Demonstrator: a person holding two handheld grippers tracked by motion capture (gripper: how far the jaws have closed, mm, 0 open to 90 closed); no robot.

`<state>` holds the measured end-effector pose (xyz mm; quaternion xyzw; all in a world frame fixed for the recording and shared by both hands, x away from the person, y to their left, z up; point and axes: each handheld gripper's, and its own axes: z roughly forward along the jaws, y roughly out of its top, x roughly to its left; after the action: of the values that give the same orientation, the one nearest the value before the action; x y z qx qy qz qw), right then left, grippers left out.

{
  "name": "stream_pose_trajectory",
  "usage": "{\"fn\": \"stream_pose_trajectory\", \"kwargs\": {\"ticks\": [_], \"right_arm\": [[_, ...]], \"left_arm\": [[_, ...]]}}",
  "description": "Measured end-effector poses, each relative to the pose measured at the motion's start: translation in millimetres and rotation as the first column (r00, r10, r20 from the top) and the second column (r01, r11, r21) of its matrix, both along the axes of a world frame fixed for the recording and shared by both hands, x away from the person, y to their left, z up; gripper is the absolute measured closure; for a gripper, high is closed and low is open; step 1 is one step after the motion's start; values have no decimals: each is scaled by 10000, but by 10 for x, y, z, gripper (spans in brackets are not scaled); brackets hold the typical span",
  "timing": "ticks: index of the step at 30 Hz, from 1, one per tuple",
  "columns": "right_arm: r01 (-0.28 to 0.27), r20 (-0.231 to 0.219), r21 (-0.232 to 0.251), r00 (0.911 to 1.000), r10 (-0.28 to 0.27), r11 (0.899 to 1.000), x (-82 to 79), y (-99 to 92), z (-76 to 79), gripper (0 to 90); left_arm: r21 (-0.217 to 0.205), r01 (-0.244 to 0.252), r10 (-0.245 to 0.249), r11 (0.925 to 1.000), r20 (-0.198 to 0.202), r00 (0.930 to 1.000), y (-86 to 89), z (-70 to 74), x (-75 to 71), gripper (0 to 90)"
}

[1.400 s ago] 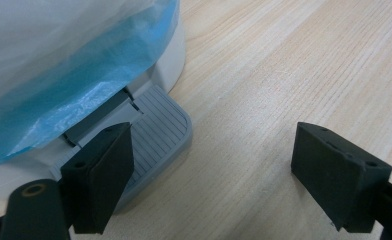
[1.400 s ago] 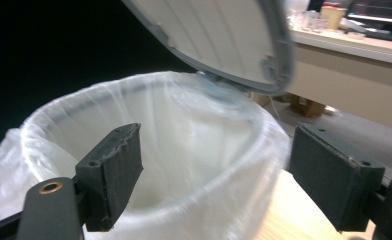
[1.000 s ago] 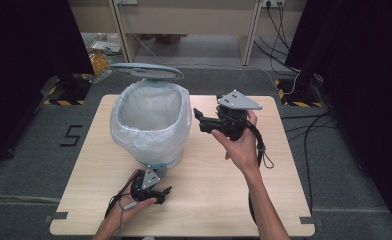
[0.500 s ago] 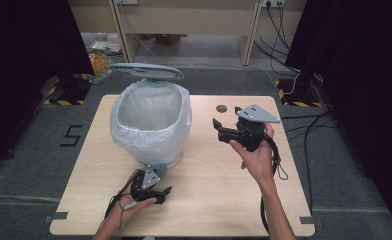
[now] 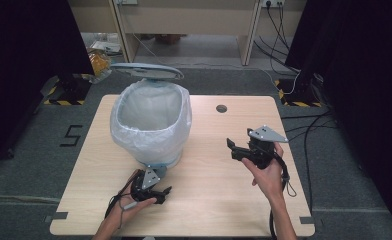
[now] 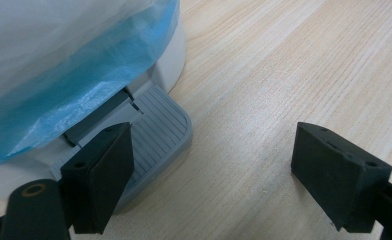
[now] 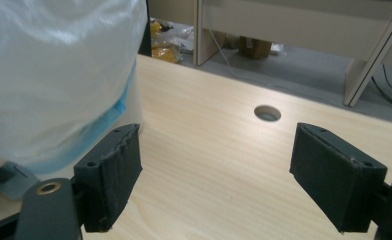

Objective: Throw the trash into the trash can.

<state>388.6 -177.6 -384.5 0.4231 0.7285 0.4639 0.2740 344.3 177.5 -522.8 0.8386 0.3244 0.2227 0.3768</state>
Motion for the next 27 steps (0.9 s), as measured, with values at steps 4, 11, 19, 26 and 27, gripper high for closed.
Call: {"fn": "stream_pose_trajectory", "kwargs": {"ticks": [4, 11, 19, 26, 27], "right_arm": [[65, -210, 56, 9998, -64, 10000, -44, -58, -131, 206], [210, -356, 154, 9992, -205, 9997, -96, -133, -246, 206], [224, -529, 286, 9984, -209, 9993, -187, -174, -377, 200], [148, -714, 352, 9974, -122, 9993, -262, -182, -538, 190], [126, -796, 390, 9968, -95, 9992, -288, -181, -586, 190]], "left_arm": [[1, -1, 1, 10000, 2, 10000, 0, 0, 0, 164], [19, 2, -2, 10000, -30, 10000, 1, 0, -1, 165], [18, -4, 4, 10000, -30, 10000, 0, 0, -2, 165], [21, -4, 4, 10000, -28, 10000, 0, 0, -2, 165], [18, -6, 6, 10000, -29, 10000, 0, 0, -2, 165]]}}
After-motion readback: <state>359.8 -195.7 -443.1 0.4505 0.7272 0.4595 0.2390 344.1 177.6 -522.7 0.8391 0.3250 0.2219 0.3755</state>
